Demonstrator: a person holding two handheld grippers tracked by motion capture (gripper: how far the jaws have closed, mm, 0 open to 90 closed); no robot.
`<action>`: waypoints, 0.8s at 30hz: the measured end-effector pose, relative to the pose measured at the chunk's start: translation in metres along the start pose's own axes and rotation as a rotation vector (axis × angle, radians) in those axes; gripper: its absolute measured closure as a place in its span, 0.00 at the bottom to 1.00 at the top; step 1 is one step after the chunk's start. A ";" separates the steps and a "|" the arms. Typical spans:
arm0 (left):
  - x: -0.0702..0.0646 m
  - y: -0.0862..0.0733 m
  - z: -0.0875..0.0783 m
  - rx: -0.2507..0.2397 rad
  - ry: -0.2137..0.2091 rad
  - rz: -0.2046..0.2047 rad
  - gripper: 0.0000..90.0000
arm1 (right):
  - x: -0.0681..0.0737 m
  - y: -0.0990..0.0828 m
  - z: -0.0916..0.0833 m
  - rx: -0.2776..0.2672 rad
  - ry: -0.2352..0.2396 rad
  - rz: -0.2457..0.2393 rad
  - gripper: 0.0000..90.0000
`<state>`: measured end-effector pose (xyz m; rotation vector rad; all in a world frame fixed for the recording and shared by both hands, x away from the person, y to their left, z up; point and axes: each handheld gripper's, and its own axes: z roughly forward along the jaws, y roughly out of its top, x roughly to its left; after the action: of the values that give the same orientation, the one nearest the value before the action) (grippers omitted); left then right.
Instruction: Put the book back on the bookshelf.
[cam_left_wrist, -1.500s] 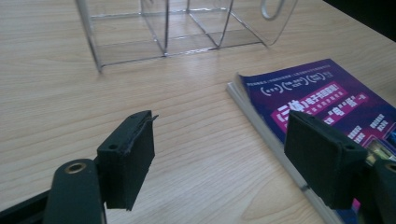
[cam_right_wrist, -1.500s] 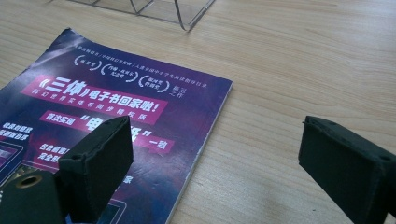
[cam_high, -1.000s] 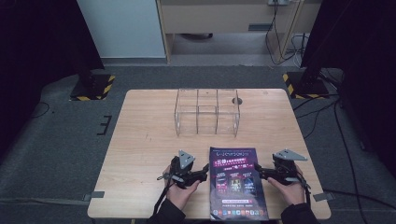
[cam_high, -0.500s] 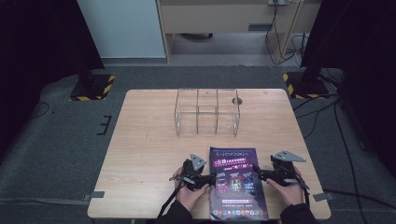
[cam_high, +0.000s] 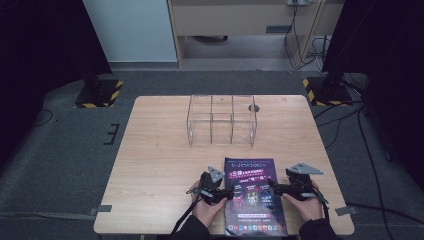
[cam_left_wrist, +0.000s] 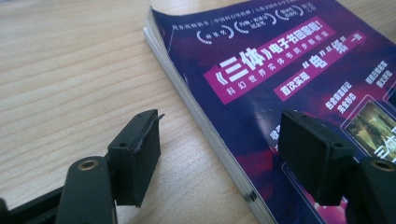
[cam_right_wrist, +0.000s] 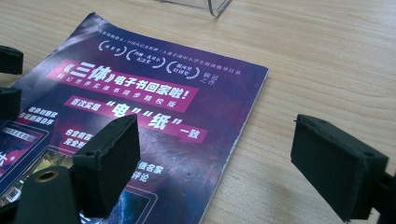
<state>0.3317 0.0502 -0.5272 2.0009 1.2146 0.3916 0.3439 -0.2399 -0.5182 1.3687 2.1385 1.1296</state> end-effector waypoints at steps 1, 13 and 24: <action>0.000 -0.001 0.001 0.000 0.000 -0.001 0.33 | 0.000 0.000 0.000 -0.001 -0.001 0.003 0.18; -0.002 -0.002 0.005 -0.020 -0.012 -0.025 0.34 | 0.004 -0.005 0.010 0.035 0.018 -0.010 0.26; -0.011 -0.004 0.008 -0.042 -0.037 -0.018 0.35 | 0.007 -0.008 0.014 0.067 0.029 -0.009 0.29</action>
<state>0.3288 0.0384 -0.5341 1.9520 1.1914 0.3668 0.3453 -0.2296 -0.5320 1.3780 2.2193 1.0909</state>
